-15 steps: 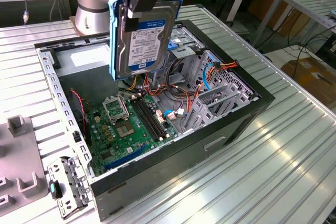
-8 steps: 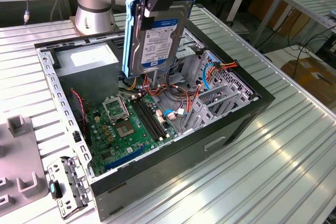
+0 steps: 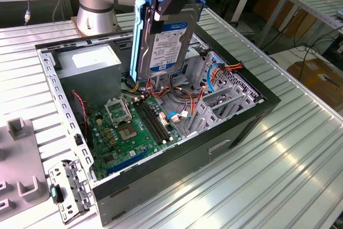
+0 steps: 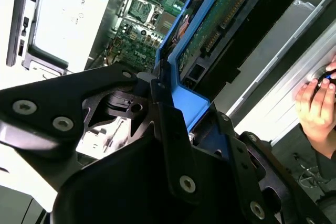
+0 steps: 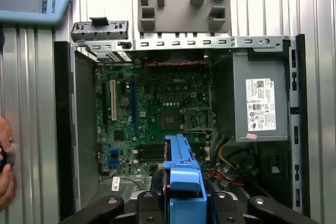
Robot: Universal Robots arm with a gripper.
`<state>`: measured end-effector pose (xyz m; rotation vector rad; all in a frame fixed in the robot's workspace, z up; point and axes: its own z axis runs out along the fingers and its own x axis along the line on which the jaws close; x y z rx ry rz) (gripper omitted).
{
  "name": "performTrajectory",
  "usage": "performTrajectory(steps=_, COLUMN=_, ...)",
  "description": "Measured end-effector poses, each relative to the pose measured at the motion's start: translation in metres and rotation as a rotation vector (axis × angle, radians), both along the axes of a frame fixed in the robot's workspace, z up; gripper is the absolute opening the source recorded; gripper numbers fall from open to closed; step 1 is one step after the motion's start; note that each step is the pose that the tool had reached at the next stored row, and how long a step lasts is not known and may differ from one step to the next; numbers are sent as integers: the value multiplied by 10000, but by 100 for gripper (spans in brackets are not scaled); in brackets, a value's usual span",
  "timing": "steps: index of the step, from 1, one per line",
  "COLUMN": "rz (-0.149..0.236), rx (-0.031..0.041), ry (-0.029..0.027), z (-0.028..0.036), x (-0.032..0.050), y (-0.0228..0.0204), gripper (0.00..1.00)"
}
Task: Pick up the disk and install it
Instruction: 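Insert the disk into the insertion slot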
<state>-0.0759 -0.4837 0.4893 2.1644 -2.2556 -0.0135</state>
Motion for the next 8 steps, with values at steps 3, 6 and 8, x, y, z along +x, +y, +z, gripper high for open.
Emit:
performTrajectory(steps=3, rz=0, rx=0, ry=0, z=-2, x=4, y=-88, gripper=37)
performTrajectory(steps=6, rz=0, rx=0, ry=0, z=-6, x=10, y=-235, gripper=37)
performTrajectory(steps=8, rz=0, rx=-1, ry=0, z=-10, x=18, y=-321, gripper=37)
